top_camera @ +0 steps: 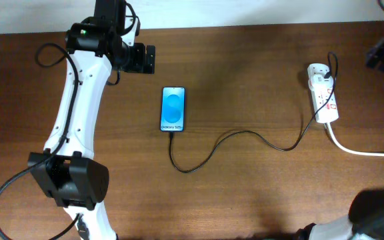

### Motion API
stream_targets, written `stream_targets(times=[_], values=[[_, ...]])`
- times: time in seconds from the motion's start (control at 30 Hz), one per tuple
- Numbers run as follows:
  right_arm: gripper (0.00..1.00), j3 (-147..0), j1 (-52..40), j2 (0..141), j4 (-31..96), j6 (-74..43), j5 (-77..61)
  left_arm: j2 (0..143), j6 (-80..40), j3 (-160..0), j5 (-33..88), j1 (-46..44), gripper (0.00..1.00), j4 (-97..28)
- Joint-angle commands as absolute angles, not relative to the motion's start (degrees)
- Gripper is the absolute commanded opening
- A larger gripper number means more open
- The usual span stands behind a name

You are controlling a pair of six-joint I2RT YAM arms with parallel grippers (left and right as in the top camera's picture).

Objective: Plug charger to phone and switch on socket

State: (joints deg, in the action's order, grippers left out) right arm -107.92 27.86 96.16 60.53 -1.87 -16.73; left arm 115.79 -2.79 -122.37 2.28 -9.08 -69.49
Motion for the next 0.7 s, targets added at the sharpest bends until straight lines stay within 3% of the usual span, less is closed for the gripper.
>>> stream_targets(times=[0.0, 0.13, 0.37, 0.43, 0.5, 0.67], values=[[0.98, -109.14, 18.76, 86.61, 67.31, -0.19, -21.23, 115.15, -2.72, -122.89, 1.67, -8.95, 0.99, -69.54], [0.98, -109.12, 7.09, 80.40, 83.85, -0.43, -21.02, 115.15, -2.72, -122.89, 1.65, -8.95, 0.99, -69.54], [0.98, -108.97, 6.76, 81.91, 84.20, -0.01, -17.10, 115.15, -2.72, -122.89, 1.67, -8.95, 0.99, -69.54], [0.98, -108.51, 6.70, 81.56, 82.63, 5.85, -17.10, 115.15, -2.72, -122.89, 1.65, -8.95, 0.99, -69.54], [0.98, -105.06, 6.15, 79.33, 75.13, 6.00, -16.25, 115.15, -2.72, -122.89, 1.67, -8.95, 0.99, -69.54], [0.98, -68.03, 0.71, 57.69, 38.02, 11.77, -9.82, 115.15, -2.72, -122.89, 1.65, -8.95, 0.99, -69.54]])
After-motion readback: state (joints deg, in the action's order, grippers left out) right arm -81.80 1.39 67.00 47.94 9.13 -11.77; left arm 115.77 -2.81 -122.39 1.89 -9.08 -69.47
